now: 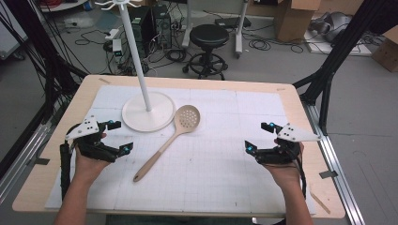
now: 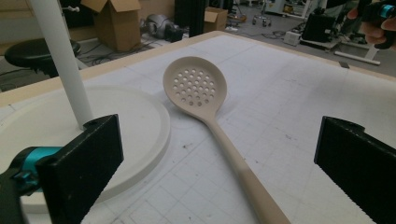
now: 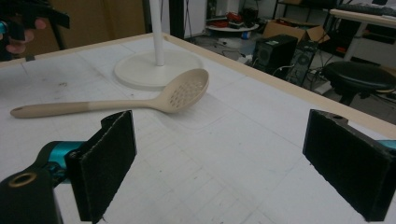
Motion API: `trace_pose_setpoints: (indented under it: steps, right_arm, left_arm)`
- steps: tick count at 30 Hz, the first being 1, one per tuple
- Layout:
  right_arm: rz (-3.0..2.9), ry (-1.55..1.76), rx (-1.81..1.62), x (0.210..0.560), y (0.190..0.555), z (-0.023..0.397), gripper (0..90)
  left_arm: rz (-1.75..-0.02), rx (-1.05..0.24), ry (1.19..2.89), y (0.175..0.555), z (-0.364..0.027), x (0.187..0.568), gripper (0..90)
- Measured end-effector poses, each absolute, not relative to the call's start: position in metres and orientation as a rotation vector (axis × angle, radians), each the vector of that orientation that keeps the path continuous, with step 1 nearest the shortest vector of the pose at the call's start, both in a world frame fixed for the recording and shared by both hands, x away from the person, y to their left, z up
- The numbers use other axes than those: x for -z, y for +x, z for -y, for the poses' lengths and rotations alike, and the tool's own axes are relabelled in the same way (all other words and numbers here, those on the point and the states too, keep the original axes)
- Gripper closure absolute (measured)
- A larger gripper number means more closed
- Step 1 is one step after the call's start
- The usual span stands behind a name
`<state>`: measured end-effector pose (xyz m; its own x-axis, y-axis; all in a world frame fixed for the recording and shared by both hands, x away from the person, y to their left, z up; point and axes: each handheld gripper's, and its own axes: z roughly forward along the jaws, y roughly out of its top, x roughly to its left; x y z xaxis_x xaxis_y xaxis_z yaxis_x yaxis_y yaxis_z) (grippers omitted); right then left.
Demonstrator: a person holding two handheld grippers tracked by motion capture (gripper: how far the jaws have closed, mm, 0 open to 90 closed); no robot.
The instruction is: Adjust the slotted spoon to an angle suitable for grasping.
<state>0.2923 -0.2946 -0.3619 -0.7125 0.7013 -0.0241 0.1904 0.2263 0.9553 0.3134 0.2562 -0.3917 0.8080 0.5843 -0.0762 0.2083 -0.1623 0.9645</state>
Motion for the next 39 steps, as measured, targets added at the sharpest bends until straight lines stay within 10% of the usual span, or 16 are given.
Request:
trace_pose_setpoints:
  steps: [39]
  right_arm:
    - [-2.063,0.824,-1.478,0.363,0.292,0.295,8.7]
  left_arm:
    - [-0.615,-0.356,1.859,0.334,-0.212,0.381,1.7]
